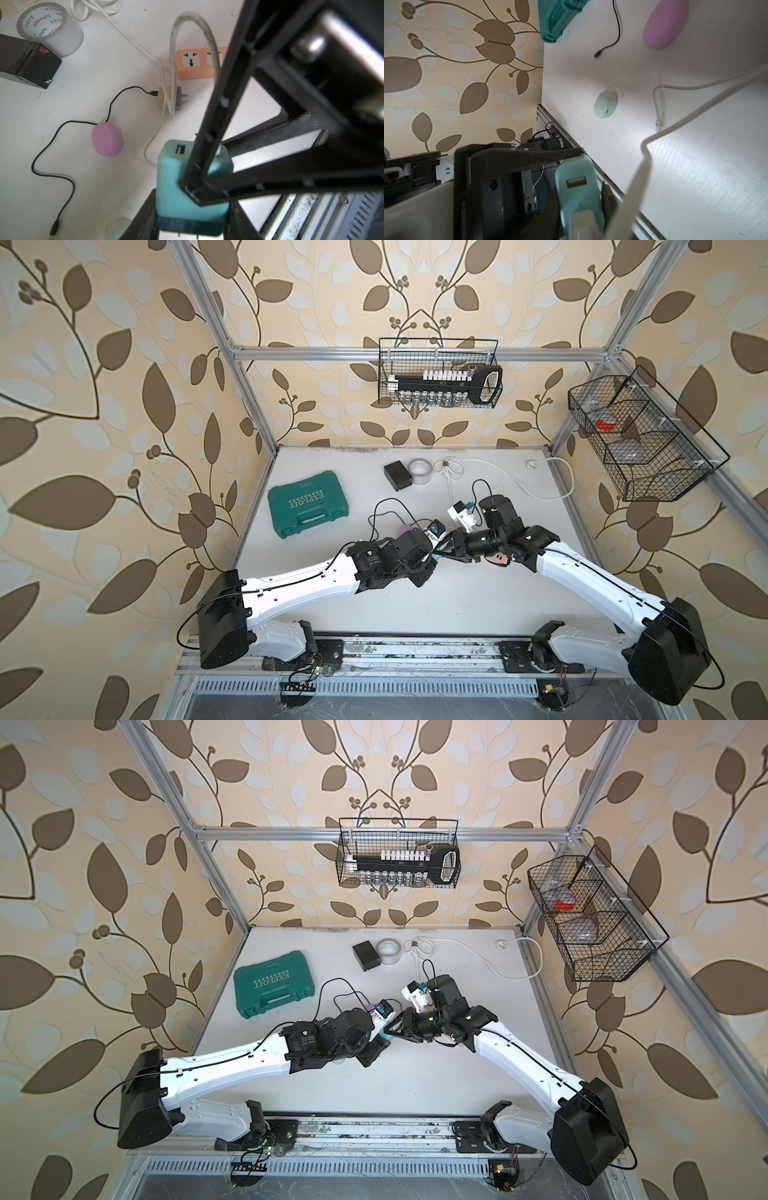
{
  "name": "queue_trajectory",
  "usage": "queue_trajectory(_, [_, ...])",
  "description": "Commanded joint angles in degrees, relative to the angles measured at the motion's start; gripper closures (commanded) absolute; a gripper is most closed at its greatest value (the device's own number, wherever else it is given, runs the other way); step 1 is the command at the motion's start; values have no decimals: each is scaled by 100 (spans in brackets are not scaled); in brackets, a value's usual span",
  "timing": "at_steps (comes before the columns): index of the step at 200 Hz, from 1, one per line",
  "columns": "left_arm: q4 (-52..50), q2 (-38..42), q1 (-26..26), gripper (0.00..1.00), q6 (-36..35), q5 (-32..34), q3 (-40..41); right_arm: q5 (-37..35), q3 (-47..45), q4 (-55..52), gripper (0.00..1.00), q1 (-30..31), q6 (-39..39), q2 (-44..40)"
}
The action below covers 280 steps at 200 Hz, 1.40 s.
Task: Charge the bluetooth headset
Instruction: Adjust the plug, then insert the plug into the socket.
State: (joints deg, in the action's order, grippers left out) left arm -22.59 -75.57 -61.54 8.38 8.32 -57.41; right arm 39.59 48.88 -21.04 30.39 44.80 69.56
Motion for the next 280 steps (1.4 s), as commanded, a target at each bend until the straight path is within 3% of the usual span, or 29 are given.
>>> queue_trajectory(1, [302,209,-75,40,-127,147,0,-98,164,18,88,37,-35,110])
queue_trajectory(36, [280,388,-75,26,-31,170,75,-538,279,-313,91,22,-318,87])
queue_trajectory(100, [-49,1146,-69,22,260,894,426,-1227,445,-749,92,-77,-712,-74])
queue_trajectory(133, [-169,1212,-40,22,526,1148,544,-1557,899,-1254,92,-193,-1142,59])
queue_trajectory(181, [-42,1086,-19,23,774,1052,665,-2564,1792,-1916,93,-207,-1957,506])
queue_trajectory(237, [69,982,-25,24,866,882,694,-2914,3296,-2066,93,-423,-2382,1354])
queue_trajectory(280, [133,1077,-23,24,981,804,892,-3999,3302,-2073,93,-622,-2960,1297])
